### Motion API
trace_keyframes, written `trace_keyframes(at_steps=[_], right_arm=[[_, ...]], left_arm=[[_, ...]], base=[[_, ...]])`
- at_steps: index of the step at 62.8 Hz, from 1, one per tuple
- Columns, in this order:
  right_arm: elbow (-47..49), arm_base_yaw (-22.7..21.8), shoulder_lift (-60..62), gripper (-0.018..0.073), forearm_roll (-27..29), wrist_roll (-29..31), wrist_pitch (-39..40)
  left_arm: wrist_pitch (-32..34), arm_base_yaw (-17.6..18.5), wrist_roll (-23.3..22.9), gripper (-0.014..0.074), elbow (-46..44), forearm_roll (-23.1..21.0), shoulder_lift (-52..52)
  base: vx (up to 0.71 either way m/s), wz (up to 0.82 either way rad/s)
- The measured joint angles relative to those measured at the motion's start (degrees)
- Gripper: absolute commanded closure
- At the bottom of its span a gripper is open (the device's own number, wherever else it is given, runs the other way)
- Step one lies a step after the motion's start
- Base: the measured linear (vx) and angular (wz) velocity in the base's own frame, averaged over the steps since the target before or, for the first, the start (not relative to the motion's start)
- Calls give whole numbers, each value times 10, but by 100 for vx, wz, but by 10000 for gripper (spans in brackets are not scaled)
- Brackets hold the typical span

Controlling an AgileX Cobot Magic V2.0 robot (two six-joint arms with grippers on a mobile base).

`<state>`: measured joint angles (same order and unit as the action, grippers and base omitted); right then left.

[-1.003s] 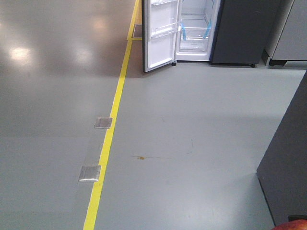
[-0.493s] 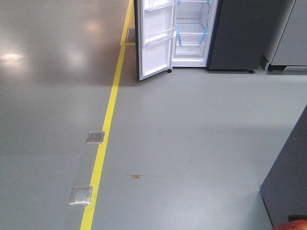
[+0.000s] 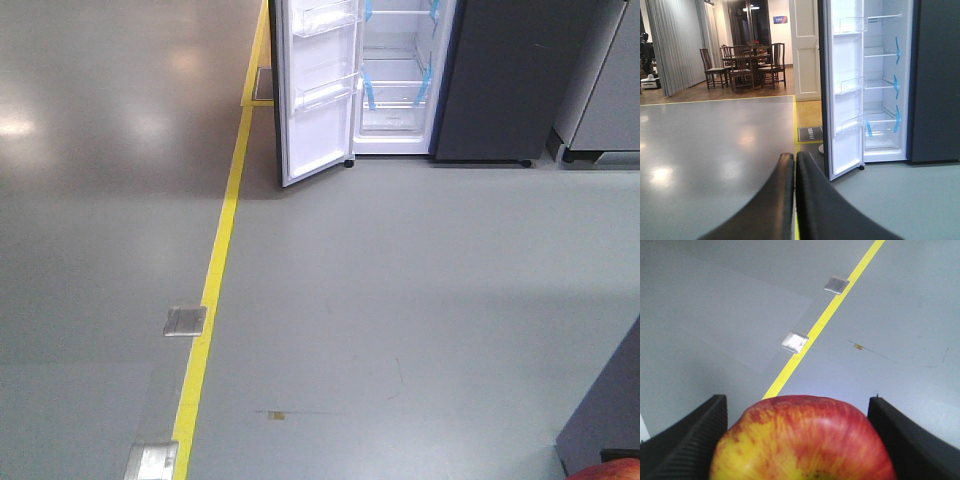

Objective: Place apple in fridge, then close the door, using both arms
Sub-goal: 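Drive toward the open fridge holding the apple in the right gripper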

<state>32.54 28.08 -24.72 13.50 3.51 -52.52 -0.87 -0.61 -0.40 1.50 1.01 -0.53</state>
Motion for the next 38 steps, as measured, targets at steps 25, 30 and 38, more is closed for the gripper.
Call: trace_keyframes(at_steps=[25, 30, 38], right_arm=[[0, 0, 0, 211, 0, 0, 0], [0, 0, 0, 211, 0, 0, 0], [0, 0, 0, 211, 0, 0, 0]], left_arm=[[0, 0, 0, 603, 0, 0, 0], [0, 0, 0, 603, 0, 0, 0], [0, 0, 0, 603, 0, 0, 0]], base=[[33, 1], [34, 4], [34, 3]])
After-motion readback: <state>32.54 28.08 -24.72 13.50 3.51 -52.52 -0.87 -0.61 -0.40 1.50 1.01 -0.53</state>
